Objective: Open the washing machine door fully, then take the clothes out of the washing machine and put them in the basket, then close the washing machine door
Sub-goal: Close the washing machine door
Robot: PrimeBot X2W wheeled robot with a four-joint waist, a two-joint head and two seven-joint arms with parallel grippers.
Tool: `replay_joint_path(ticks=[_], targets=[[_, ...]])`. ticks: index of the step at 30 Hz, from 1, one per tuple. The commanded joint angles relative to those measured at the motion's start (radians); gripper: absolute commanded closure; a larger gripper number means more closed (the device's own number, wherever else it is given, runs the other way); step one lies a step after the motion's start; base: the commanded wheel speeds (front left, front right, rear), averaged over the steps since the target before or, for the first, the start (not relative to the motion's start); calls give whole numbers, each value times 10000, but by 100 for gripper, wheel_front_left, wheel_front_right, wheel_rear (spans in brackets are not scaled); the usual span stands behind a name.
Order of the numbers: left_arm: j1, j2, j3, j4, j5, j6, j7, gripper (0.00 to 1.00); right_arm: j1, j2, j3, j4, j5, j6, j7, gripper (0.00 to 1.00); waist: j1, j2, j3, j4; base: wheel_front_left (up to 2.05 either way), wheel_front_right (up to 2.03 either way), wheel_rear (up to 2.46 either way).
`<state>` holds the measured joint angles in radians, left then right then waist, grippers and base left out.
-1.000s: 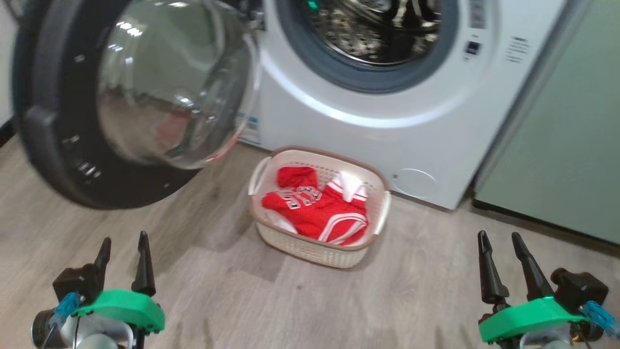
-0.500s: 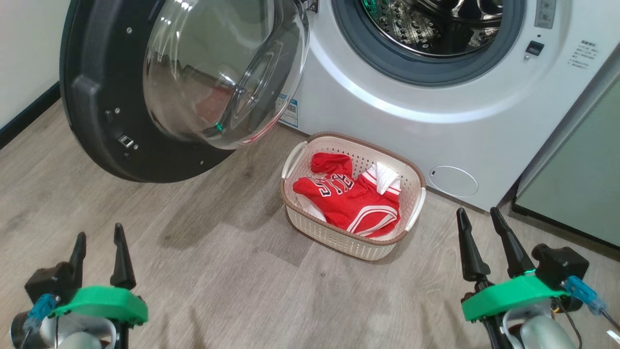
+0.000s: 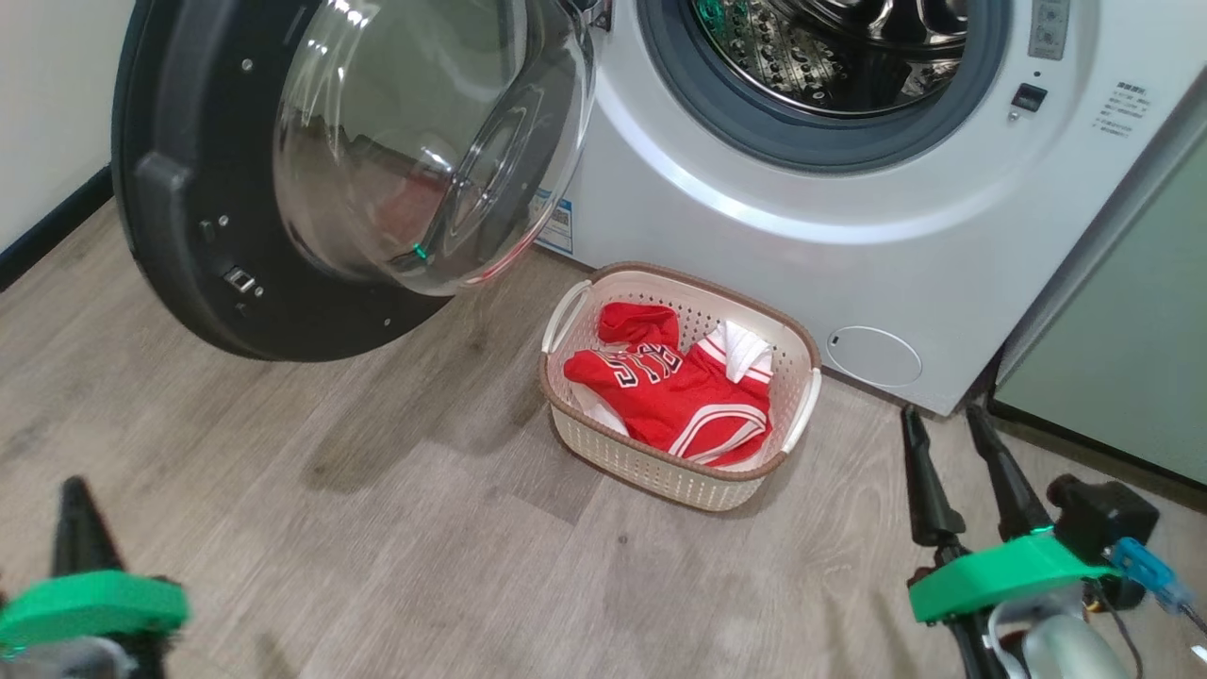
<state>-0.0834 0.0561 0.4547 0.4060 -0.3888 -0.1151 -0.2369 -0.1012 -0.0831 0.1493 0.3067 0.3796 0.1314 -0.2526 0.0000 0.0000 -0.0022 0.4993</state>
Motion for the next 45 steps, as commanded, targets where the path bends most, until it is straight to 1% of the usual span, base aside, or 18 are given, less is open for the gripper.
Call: replay_joint_path(ticks=[1, 4, 7, 8, 10, 12, 16, 19, 22, 28, 33, 40, 42, 45], targets=[[-770, 568, 590, -44, -754, -79, 500, 100, -100, -43, 35, -346, 1, -7, -92, 0, 0, 0, -19, -20, 0, 0, 0], [-1629, 1061, 1145, 497, -2310, -118, 1765, 100, 80, 5, -126, -402, -30, -7, -92, 0, 0, 0, -56, -55, 0, 0, 0], [-2558, 1761, 1769, 1190, -3660, -130, 2926, 100, 237, 61, -225, -440, -65, -7, -92, 0, 0, 0, -40, -221, 0, 0, 0], [-2558, 1761, 1769, 1190, -3660, -130, 2926, 100, 237, 61, -225, -440, -65, -7, -92, 0, 0, 0, -40, -221, 0, 0, 0], [-3188, 2170, 2175, 1718, -4402, -65, 3592, 100, 268, 79, -221, -448, -86, -7, -92, 0, 0, 0, 18, -379, 0, 0, 0], [-3883, 2568, 2603, 2379, -5153, 148, 4281, 100, 289, 82, -212, -450, -107, -7, -92, 0, 0, 0, 78, -538, 0, 0, 0], [-5274, 3469, 3408, 3894, -6399, 759, 5441, 100, 239, -12, -150, -425, -114, -7, -92, 0, 0, 0, 222, -875, 0, 0, 0], [-6073, 4113, 3717, 4853, -6967, 1114, 6224, 100, 192, -88, -86, -411, -113, -7, -92, 0, 0, 0, 291, -1140, 0, 0, 0], [-6661, 4497, 3911, 5506, -7403, 1300, 6891, 100, 138, -185, 12, -392, -108, -7, -92, 0, 0, 0, 378, -1414, 0, 0, 0], [-7447, 4862, 3835, 6026, -7817, 1477, 8188, 100, -23, -403, 188, -363, -83, -7, -92, 0, 0, 0, 556, -1940, 0, 0, 0], [-7721, 4962, 3577, 5984, -7748, 1585, 8609, 100, -98, -533, 338, -346, -54, -7, -92, 0, 0, 0, 641, -2296, 0, 0, 0], [-7828, 4807, 3307, 5610, -7654, 1731, 8917, 100, -184, -648, 399, -327, -17, -7, -92, 0, 0, 0, 749, -2584, 0, 0, 0], [-7807, 4731, 3216, 5479, -7664, 1727, 9165, 100, -187, -660, 383, -326, -12, -7, -92, 0, 0, 0, 761, -2619, 0, 0, 0], [-7697, 4446, 2915, 5109, -7638, 1554, 9711, 100, -111, -619, 293, -341, -33, -7, -92, 0, 0, 0, 708, -2584, 0, 0, 0]])
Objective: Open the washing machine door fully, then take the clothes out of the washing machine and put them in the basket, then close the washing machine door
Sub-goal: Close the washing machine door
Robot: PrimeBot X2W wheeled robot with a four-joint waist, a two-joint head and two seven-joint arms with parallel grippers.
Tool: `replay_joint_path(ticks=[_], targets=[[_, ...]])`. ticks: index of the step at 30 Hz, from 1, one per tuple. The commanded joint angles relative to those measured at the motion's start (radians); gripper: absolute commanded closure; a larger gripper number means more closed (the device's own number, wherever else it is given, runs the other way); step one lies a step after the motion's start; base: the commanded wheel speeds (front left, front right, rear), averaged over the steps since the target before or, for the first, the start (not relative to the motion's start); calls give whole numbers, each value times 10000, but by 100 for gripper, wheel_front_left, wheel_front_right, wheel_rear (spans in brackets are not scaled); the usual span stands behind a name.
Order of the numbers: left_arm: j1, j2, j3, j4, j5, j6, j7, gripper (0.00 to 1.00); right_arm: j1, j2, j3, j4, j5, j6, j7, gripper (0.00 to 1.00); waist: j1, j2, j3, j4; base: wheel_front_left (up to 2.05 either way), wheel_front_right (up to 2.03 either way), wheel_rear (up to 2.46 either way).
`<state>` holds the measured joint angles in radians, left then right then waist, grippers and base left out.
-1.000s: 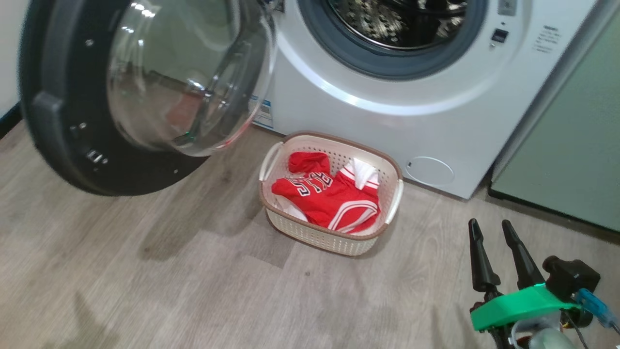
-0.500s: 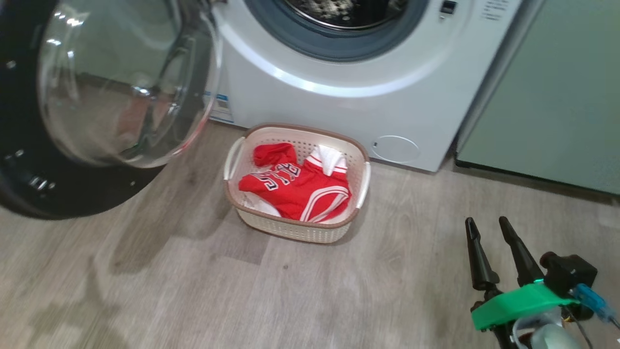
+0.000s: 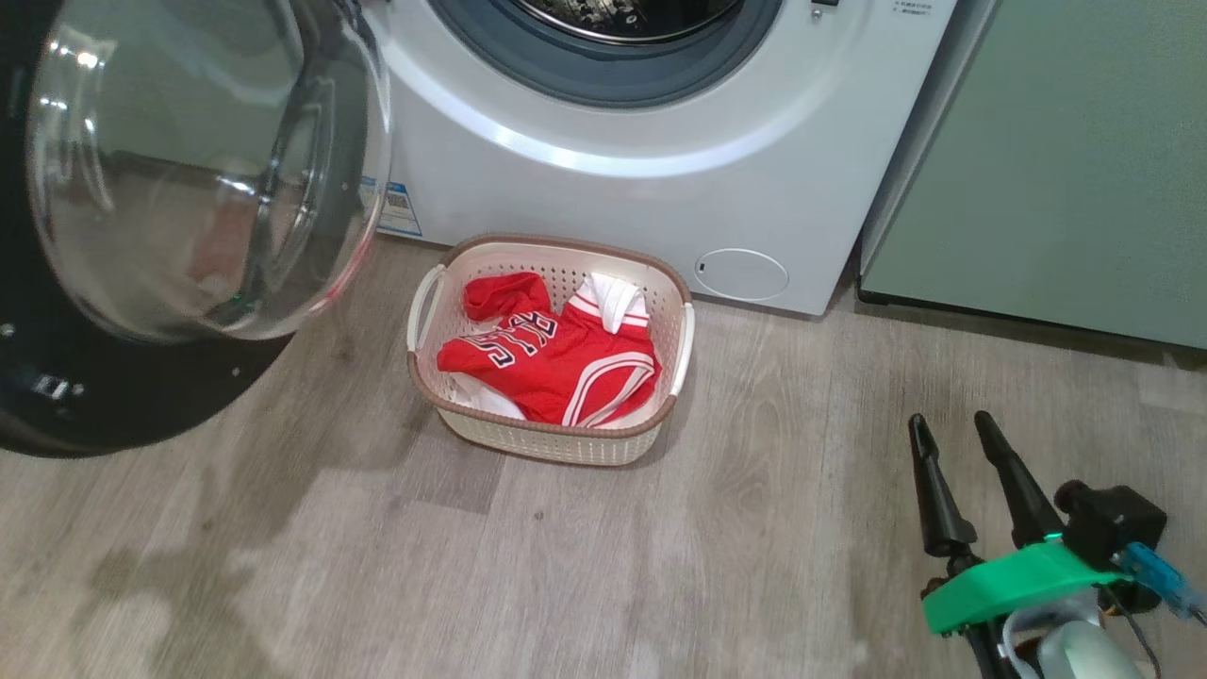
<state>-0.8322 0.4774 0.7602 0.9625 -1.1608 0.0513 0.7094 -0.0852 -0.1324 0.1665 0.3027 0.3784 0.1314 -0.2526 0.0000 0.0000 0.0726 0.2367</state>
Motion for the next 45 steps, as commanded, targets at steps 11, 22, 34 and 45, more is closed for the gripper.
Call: replay_joint_path(ticks=[11, 22, 34, 45], targets=[[-70, -1221, -1408, -1965, 140, -130, 2208, 100, -98, 24, 59, -236, -64, -7, -92, 0, 0, 0, -388, 317, 0, 0, 0], [411, -2865, -2242, -4122, -220, 527, 3816, 100, -30, 162, -23, -229, -61, -7, -92, 0, 0, 0, -604, 100, 0, 0, 0], [444, -3382, -2597, -3819, -99, 265, 3612, 100, -213, 218, -51, -200, -66, -7, -92, 0, 0, 0, -525, -1580, 0, 0, 0], [188, -3467, -2588, -3304, -122, -100, 3180, 100, -180, 216, -176, -213, -71, -7, -92, 0, 0, 0, -433, -3393, 0, 0, 0]])
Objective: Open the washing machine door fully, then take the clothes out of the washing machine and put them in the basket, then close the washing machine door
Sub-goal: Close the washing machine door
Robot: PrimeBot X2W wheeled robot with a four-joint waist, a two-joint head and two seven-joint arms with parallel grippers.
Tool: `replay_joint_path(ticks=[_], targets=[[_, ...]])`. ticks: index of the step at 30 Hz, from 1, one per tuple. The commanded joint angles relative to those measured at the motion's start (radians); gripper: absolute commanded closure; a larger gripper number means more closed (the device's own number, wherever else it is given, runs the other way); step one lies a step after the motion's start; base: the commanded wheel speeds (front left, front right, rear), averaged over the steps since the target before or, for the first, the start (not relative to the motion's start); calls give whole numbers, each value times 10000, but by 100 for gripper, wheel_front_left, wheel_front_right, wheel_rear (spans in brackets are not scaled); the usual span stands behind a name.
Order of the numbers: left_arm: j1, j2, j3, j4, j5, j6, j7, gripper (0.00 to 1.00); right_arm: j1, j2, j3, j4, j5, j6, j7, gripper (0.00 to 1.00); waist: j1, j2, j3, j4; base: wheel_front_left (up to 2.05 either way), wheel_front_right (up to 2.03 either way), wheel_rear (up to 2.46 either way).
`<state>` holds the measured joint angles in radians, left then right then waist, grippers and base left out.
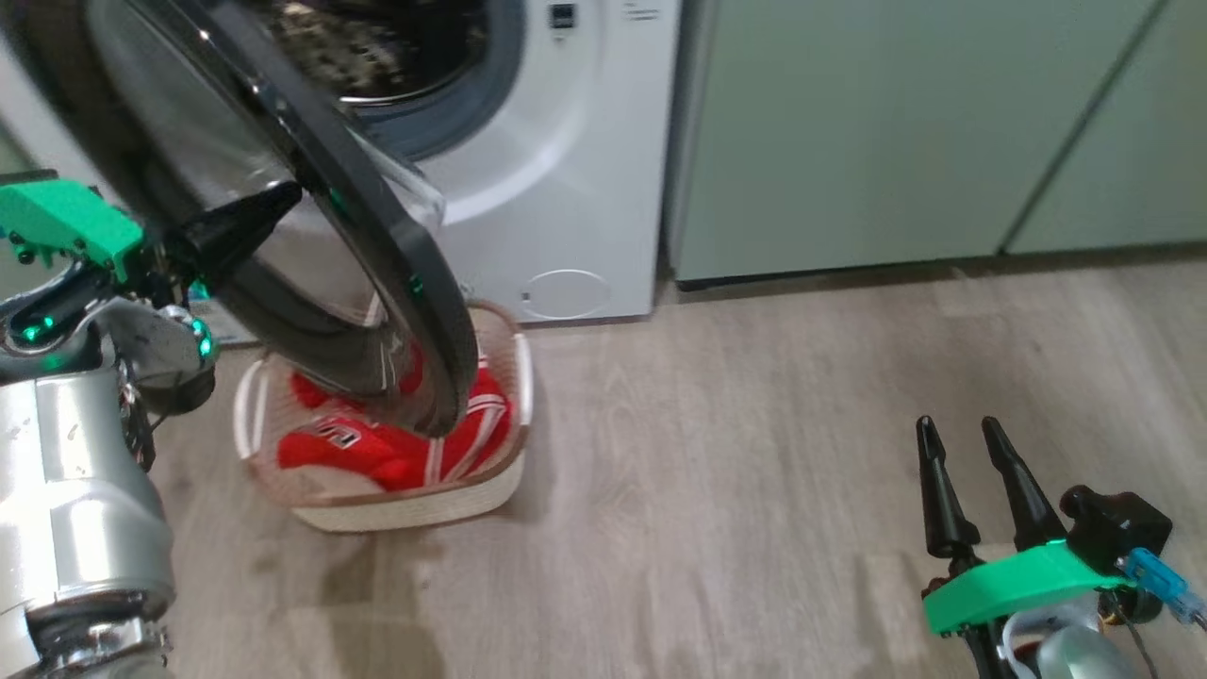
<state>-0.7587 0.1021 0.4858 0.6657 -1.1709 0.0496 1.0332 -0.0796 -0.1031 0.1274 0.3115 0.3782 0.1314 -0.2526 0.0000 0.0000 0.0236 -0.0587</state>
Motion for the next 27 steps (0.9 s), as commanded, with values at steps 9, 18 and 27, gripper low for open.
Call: replay_joint_path(ticks=[9, 18, 27], targets=[[-736, 254, 256, 81, -19, -489, -646, 100, -250, -101, 139, -353, -61, -7, -92, 0, 0, 0, 236, -1158, 0, 0, 0], [-351, 201, 444, 301, -153, -958, -912, 100, -64, -84, -16, -378, -138, -7, -92, 0, 0, 0, 41, -806, 0, 0, 0], [1028, 404, 502, 9, 374, -1571, -1908, 0, -56, -96, 20, -395, -82, -7, -92, 0, 0, 0, -163, 105, 0, 0, 0]])
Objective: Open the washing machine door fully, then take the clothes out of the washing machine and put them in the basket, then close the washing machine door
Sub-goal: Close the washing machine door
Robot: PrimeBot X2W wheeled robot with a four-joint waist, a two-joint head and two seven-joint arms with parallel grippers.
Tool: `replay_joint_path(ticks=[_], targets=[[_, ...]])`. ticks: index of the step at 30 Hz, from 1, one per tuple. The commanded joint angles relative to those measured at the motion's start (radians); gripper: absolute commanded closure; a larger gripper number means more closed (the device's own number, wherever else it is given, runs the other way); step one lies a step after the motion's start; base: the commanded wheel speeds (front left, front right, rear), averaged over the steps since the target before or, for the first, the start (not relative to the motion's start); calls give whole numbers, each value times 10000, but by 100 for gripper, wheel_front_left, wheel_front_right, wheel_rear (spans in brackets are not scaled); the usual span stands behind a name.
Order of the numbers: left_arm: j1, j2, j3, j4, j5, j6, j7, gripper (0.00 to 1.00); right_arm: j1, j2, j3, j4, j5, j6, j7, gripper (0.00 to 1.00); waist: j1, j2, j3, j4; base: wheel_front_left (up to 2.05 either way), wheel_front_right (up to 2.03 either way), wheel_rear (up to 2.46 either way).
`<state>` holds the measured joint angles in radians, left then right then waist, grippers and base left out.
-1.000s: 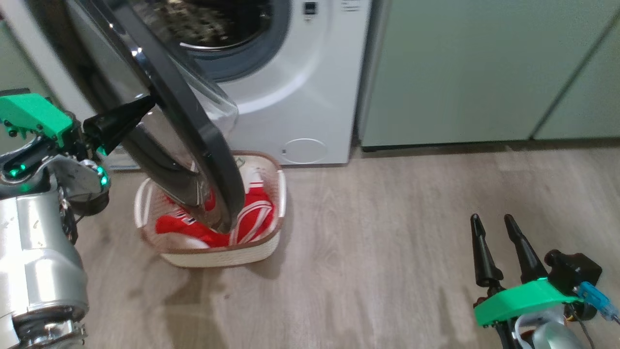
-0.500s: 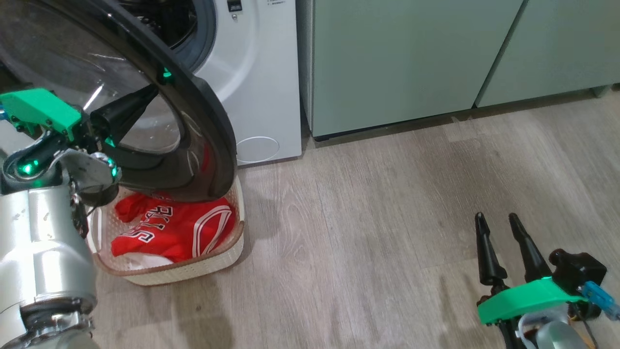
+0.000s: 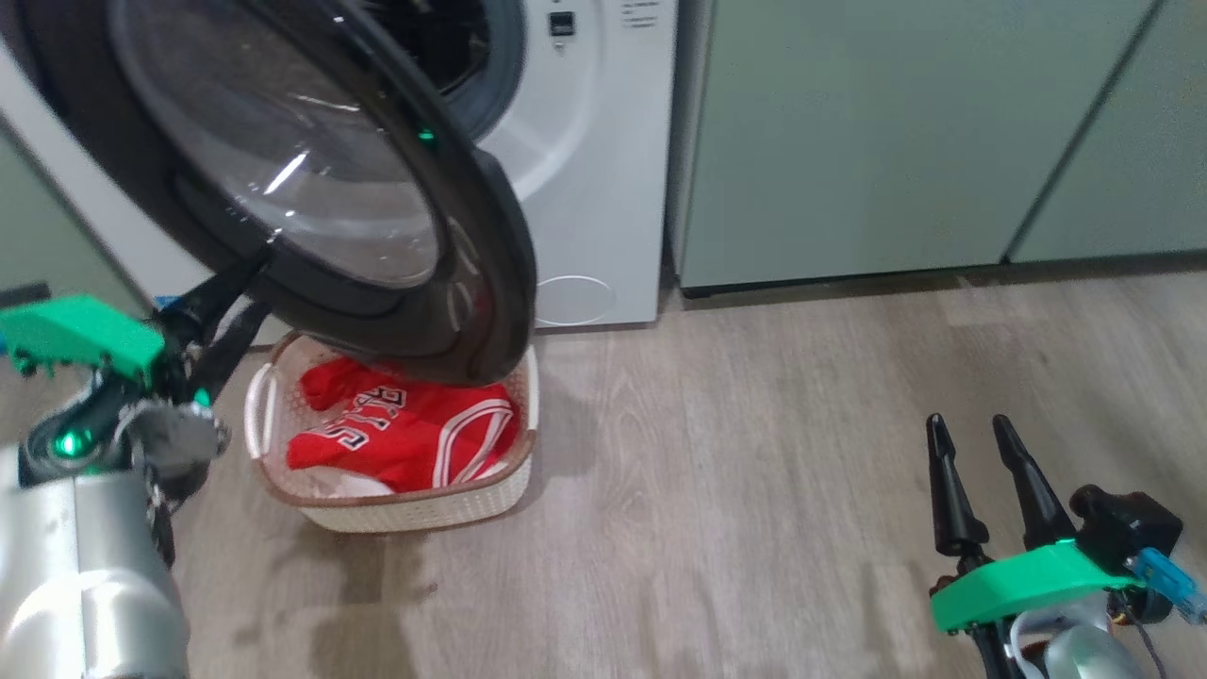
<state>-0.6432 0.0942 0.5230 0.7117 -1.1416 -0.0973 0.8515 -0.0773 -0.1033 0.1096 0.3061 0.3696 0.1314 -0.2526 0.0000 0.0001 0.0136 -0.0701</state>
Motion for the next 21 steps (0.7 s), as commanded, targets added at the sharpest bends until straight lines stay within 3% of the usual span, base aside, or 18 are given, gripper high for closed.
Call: replay_joint_path(ticks=[1, 5, 11, 16, 21], targets=[[47, 516, 70, -550, 189, -173, -242, 0, -78, -90, 188, -344, 5, -7, -92, 0, 0, -1, -79, 315, 0, 0, 0], [660, 600, -140, -1193, 433, -317, -1185, 0, -66, -70, 144, -342, -5, -7, -92, 0, 0, -1, -150, 593, 0, 0, 0], [2286, 1172, -1712, -3589, 565, -330, -3519, 0, -81, -46, 86, -357, -33, -7, -92, 0, 0, -1, -207, 731, 0, 0, 0], [3702, 2197, -3772, -4556, 919, -331, -6518, 0, -44, -66, -27, -407, -29, -7, -92, 0, 0, -1, -228, 765, 0, 0, 0], [4586, 3485, -6261, -3845, 1802, -332, -10512, 0, 76, -51, -91, -385, -55, -7, -92, 0, 0, -1, -290, 723, 0, 0, 0]])
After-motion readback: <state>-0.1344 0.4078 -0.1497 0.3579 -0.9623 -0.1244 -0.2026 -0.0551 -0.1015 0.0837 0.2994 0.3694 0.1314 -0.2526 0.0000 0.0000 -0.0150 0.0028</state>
